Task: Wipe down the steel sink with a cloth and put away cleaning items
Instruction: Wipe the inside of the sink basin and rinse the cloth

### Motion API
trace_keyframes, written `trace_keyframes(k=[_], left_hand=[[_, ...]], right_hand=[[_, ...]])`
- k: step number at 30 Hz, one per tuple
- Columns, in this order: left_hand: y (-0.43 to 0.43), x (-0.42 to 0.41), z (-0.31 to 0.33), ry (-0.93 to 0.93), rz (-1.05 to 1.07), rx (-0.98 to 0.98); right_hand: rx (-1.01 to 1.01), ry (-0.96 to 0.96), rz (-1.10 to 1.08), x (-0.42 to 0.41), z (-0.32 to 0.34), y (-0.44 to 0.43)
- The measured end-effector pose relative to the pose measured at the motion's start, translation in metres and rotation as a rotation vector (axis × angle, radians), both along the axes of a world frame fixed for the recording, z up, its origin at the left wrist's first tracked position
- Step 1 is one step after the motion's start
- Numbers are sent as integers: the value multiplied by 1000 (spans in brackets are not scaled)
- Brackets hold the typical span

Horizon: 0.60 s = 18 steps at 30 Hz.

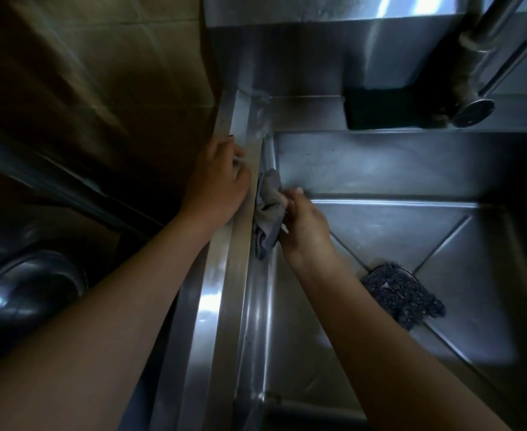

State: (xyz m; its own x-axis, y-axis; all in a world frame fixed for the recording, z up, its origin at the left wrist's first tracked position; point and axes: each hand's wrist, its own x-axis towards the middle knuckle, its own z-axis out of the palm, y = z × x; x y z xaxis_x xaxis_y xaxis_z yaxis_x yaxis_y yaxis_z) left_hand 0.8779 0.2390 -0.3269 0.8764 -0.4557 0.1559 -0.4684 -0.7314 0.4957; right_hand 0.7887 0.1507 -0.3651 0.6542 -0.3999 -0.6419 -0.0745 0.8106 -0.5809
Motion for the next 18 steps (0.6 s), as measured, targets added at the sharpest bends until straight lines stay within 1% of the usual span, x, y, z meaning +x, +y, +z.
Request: trace_keyframes(k=[5,9,13,16,18], left_hand=[[0,0,0,-19,-25,17],[-1,-1,0,-39,-27,33],[-2,-3,0,-60,-24,60],[-1,-2,0,-52,-35,63],[1,0,0,-34,-41,62]], right_hand=[[23,64,7,8,1,2],[-115,61,25,13,3,13],[-184,63,22,20,0,25],[-247,37,72,19,-10,26],[-199,-46,146,11,-16,27]])
